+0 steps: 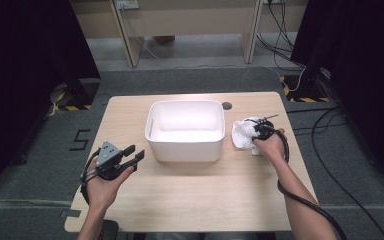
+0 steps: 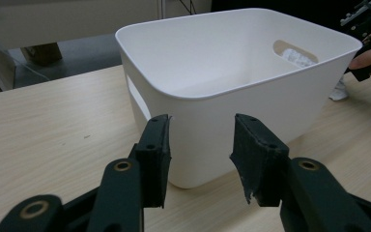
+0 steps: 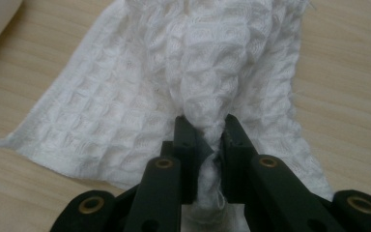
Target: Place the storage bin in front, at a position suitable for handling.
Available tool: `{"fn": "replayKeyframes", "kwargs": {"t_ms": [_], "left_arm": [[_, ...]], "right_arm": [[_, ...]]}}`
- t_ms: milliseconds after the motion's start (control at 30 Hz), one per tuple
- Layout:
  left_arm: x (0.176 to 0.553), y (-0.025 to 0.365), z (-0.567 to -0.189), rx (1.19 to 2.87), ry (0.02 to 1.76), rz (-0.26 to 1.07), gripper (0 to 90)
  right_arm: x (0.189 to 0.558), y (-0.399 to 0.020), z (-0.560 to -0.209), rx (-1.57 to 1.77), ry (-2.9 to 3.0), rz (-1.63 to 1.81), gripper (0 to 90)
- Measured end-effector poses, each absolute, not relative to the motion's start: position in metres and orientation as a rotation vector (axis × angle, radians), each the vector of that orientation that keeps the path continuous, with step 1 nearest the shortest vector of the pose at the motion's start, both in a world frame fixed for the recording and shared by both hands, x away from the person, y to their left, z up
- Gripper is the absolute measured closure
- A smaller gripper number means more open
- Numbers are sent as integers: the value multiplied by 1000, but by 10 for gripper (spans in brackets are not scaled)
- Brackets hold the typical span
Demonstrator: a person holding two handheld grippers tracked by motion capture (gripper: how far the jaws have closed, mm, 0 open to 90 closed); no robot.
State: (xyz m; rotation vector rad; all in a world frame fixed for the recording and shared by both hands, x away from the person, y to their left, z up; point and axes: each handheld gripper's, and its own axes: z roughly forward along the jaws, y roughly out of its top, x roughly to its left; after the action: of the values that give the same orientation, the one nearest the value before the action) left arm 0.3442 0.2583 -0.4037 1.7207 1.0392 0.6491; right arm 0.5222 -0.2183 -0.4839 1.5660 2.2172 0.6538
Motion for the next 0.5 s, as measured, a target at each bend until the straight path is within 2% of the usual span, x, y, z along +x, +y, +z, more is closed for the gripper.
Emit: {"fn": "replayKeyframes", "kwargs": {"t_ms": [233,500], "left_arm": [[336,250,-398,1665,984,612,573],[328,222,-386,1682,876,550,428]], "right_arm": [[497,-222,-465,1492,2213,741,814],[447,-211,-433,1344,2296,808,814]]}}
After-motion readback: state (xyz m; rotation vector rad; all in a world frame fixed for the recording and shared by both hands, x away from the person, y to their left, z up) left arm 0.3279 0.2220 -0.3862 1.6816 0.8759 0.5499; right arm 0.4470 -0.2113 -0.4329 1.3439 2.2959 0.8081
